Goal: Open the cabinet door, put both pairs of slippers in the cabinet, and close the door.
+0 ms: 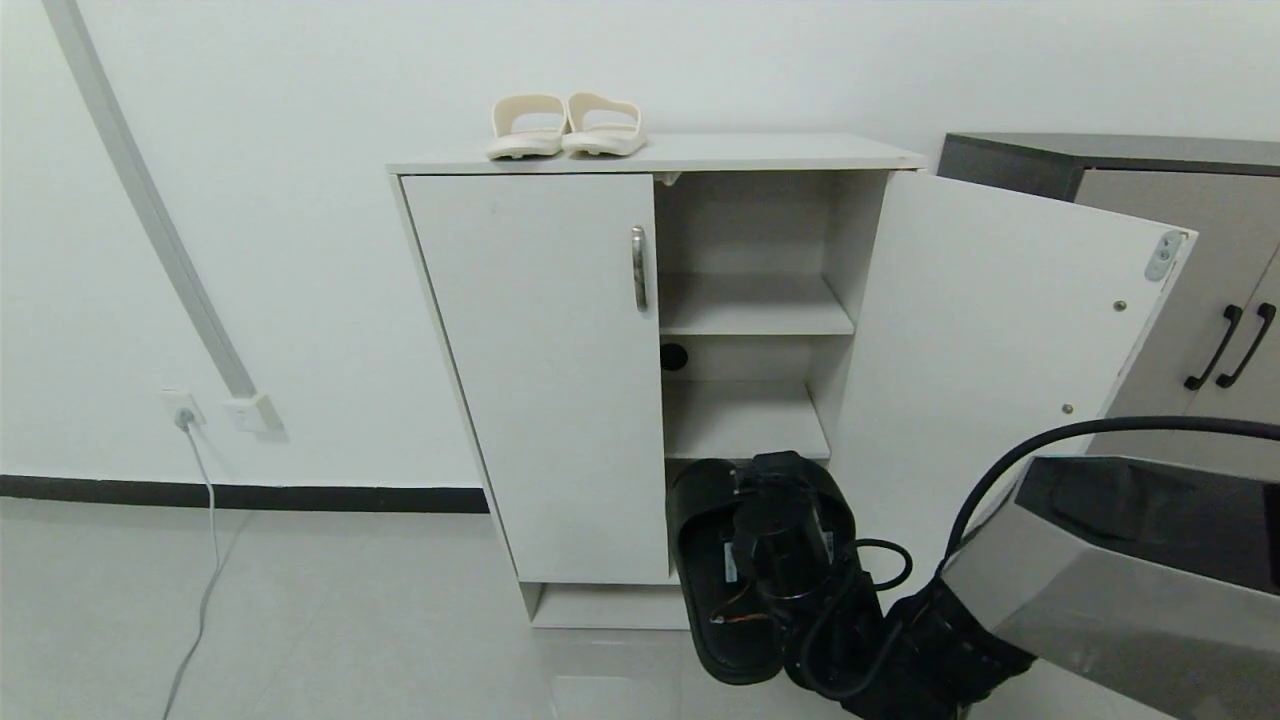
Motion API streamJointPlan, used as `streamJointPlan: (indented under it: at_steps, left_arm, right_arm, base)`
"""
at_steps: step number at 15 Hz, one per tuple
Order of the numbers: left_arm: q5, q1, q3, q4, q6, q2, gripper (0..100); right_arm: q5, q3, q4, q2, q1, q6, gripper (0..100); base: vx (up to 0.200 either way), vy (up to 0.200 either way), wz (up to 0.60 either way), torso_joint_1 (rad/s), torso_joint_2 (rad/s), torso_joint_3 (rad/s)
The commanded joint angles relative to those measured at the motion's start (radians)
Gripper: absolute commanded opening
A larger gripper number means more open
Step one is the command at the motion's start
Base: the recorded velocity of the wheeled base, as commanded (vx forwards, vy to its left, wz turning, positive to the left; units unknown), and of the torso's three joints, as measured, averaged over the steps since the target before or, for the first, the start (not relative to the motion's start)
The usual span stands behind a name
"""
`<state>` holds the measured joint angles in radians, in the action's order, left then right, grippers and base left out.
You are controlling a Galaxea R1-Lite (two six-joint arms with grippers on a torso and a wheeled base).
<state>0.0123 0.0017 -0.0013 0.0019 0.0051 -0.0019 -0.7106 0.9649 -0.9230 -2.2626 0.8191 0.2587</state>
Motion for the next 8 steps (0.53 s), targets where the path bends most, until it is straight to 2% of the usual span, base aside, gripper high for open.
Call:
streamJointPlan:
  at_steps: [1,8]
  left_arm:
    - [0.0,0.0,0.0,0.001,0.001,0.002,0]
    - [0.0,0.0,0.0,0.0,-0.001,0.002,0]
  right_arm:
    - [0.0,0.043,-0.008,-0.06,-0.025,-0.001,0]
    - [0.0,0.052,-0.008,-0.095,-0.029,-0.001,0]
  base:
    - [0.0,0.0,0.0,0.0,0.0,0.0]
    - [0.0,0.0,0.0,0.0,0.0,0.0]
